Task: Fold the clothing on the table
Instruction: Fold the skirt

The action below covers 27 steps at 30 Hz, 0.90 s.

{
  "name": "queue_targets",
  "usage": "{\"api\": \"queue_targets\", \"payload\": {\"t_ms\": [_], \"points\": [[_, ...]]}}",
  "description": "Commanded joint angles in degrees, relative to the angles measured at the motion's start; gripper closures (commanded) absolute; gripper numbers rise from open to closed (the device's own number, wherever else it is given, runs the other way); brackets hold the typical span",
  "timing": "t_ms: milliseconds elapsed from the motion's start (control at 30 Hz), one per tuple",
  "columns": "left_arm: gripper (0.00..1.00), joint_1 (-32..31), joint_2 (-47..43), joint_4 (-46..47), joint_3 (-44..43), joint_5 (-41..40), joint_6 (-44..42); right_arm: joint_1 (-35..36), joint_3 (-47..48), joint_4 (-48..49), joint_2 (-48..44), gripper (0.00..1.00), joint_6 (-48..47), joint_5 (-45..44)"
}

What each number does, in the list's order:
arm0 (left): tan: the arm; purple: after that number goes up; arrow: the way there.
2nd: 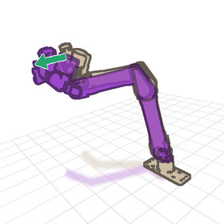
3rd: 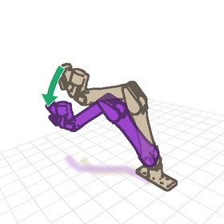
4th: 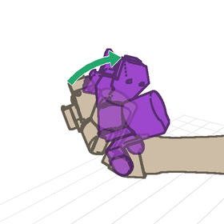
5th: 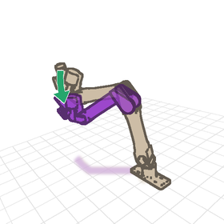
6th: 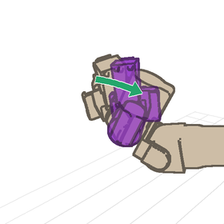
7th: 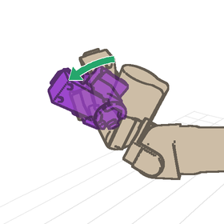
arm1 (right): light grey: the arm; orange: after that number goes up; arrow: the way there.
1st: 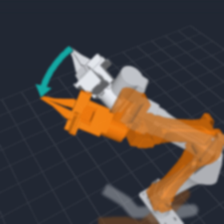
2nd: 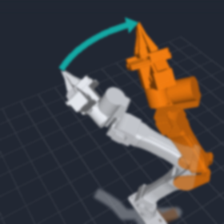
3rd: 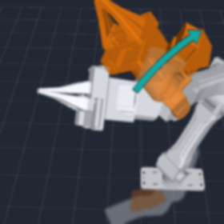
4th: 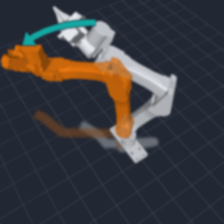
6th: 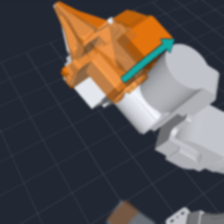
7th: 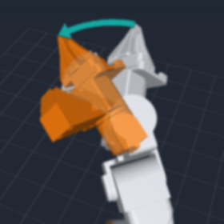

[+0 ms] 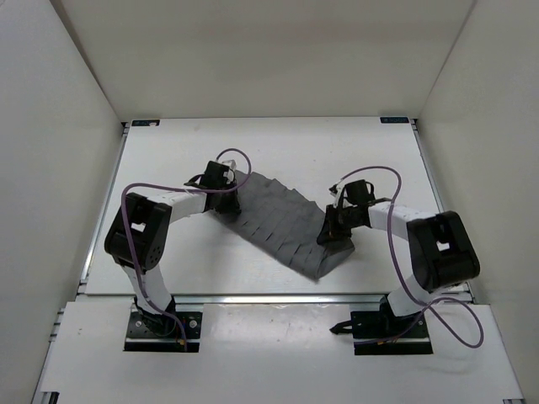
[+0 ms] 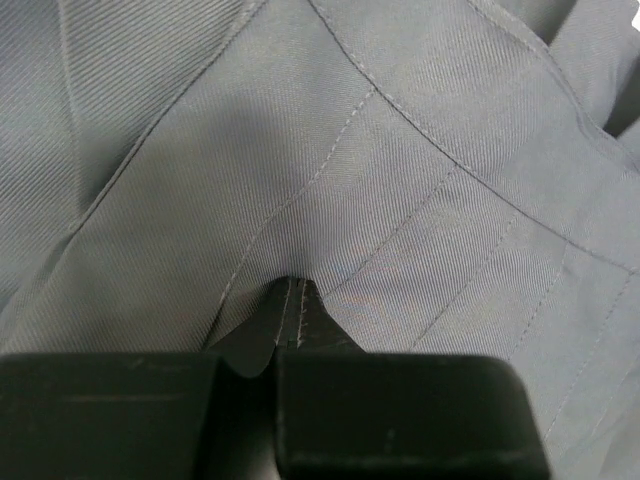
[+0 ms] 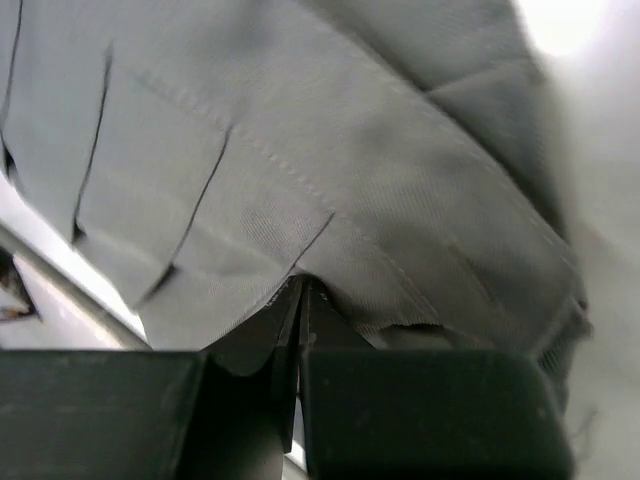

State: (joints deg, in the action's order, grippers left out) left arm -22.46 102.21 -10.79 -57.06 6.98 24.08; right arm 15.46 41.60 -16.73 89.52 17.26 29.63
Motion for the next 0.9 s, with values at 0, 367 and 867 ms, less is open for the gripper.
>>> {"api": "queue_targets", "payload": {"t_ms": [0, 367, 867], "points": [[1.00, -0.39, 0.71, -1.96, -1.30, 1.28, 1.68, -4.55, 5.75, -2.16, 5.12, 1.00, -5.82, -4.32], [1.00, -2.41, 0.54, -5.12, -1.48, 3.39, 3.79, -10.36, 31.24, -9.97, 23.77, 1.00, -12.16, -3.27], [0.52, 1.80, -5.97, -8.28, -10.00, 1.38, -3.32, -11.86, 27.05, -12.27, 4.46, 0.20, -9.43, -1.75]]}}
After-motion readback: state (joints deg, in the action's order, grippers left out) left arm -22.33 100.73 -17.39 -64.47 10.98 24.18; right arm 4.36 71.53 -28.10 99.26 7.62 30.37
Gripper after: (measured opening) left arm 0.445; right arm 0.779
